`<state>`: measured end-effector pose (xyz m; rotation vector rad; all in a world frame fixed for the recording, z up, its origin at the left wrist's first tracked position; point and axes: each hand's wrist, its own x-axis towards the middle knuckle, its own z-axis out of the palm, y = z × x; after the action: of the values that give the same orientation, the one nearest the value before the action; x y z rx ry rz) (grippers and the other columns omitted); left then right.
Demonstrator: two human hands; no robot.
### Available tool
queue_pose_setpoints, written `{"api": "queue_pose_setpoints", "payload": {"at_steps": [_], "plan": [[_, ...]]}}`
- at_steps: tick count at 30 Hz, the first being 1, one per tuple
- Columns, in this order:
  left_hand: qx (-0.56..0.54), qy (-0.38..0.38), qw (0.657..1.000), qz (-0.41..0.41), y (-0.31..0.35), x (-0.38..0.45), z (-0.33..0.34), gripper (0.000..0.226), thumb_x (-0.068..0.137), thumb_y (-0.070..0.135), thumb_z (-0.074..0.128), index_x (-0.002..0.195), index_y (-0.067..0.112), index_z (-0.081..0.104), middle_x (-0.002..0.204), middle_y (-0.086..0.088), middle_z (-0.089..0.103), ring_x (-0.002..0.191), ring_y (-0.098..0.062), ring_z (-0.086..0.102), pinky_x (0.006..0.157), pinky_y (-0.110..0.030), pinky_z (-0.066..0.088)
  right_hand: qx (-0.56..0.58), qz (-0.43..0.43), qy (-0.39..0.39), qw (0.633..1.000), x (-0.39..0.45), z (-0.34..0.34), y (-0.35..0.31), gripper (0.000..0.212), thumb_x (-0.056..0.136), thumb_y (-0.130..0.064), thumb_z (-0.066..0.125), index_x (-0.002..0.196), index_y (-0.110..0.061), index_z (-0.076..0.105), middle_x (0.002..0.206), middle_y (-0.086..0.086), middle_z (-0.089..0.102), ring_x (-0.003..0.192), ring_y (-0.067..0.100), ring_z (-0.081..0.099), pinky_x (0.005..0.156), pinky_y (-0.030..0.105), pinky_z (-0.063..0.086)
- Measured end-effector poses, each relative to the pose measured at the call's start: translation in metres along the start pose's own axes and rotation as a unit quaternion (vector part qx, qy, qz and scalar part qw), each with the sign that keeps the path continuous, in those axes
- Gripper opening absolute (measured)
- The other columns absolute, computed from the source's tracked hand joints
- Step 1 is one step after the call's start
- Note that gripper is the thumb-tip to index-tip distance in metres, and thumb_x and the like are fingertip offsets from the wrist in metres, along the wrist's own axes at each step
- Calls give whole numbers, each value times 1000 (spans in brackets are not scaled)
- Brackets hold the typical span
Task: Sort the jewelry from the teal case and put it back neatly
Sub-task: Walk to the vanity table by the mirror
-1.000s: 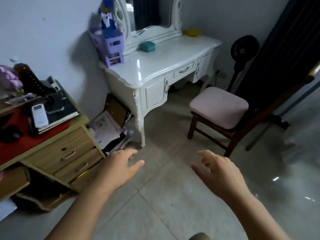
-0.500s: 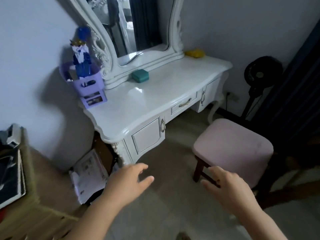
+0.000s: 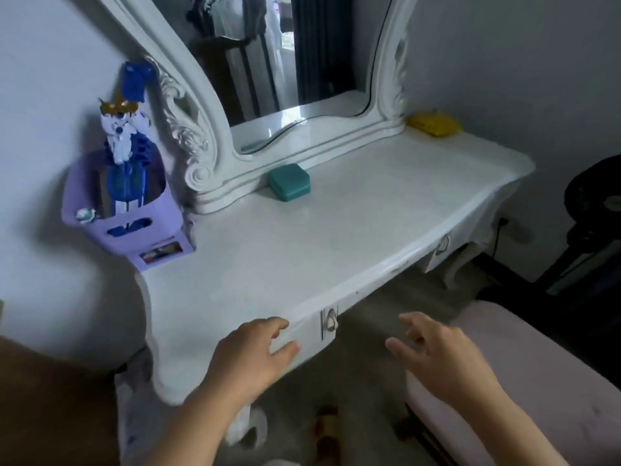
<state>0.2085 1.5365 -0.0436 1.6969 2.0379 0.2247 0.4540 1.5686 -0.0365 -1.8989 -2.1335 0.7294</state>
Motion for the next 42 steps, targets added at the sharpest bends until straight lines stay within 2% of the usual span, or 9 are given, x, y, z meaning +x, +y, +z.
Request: {"api": "queue_pose_setpoints", "payload": {"at_steps": [6, 11, 16, 21, 27, 32, 37, 40, 42], "plan": [[17, 12, 1000, 21, 19, 131, -34, 49, 86, 56, 47, 129, 33, 47, 129, 13, 56, 111, -6, 55, 88, -22, 43, -12, -17, 11, 1000, 134, -28, -16, 50, 82, -51, 54, 127, -32, 47, 112, -8, 64, 101, 11, 60, 85, 29, 47], [15, 1, 1000, 19, 30, 192, -41, 48, 87, 56, 45, 131, 34, 45, 130, 14, 55, 114, -5, 54, 89, -21, 41, -22, -44, -27, 998, 205, -31, -17, 50, 83, -54, 52, 128, -33, 45, 115, -9, 63, 107, 10, 58, 85, 26, 46], [-19, -6, 999, -36, 33, 223, -29, 49, 87, 56, 46, 132, 34, 44, 131, 14, 54, 115, -3, 53, 92, -21, 41, -51, -101, -84, 990, 272, -26, -12, 50, 85, -55, 49, 130, -34, 41, 118, -11, 62, 110, 7, 56, 90, 24, 45], [-63, 16, 988, -143, 49, 249, -6, 51, 88, 57, 44, 134, 35, 41, 136, 13, 50, 118, -6, 50, 96, -23, 40, -67, -178, -153, 970, 343, -19, 4, 48, 84, -54, 51, 128, -35, 44, 114, -12, 63, 106, 4, 57, 86, 21, 42], [-75, 64, 969, -228, 118, 293, 28, 51, 87, 57, 45, 133, 34, 43, 136, 13, 50, 117, -5, 50, 93, -22, 39, -85, -277, -235, 928, 421, -43, 49, 51, 88, -55, 46, 134, -35, 38, 129, -15, 55, 116, 2, 51, 95, 17, 37], [-79, 80, 967, -228, 177, 318, 51, 50, 88, 56, 44, 134, 36, 40, 136, 17, 47, 120, -2, 46, 95, -19, 36, -91, -319, -261, 907, 453, -69, 89, 50, 89, -54, 43, 135, -35, 36, 127, -15, 55, 114, 3, 51, 95, 16, 37], [-66, 131, 966, -212, 184, 325, 84, 46, 87, 53, 45, 128, 33, 49, 137, 15, 45, 125, -4, 43, 96, -19, 37, -115, -365, -220, 897, 467, -65, 120, 44, 91, -47, 45, 132, -30, 43, 126, -13, 53, 116, 7, 51, 94, 18, 38], [-39, 161, 972, -165, 166, 329, 108, 40, 77, 49, 47, 105, 28, 66, 114, 5, 64, 104, -14, 60, 78, -23, 50, -93, -425, -135, 890, 474, -46, 141, 34, 77, -41, 56, 101, -19, 66, 101, -3, 66, 91, 18, 65, 71, 24, 52], [-26, 203, 971, -126, 151, 329, 123, 34, 78, 45, 50, 101, 26, 66, 109, 3, 65, 100, -12, 57, 79, -22, 50, -76, -462, -89, 879, 477, -31, 155, 35, 77, -41, 51, 96, -16, 66, 100, 1, 66, 91, 19, 59, 72, 31, 53]]}}
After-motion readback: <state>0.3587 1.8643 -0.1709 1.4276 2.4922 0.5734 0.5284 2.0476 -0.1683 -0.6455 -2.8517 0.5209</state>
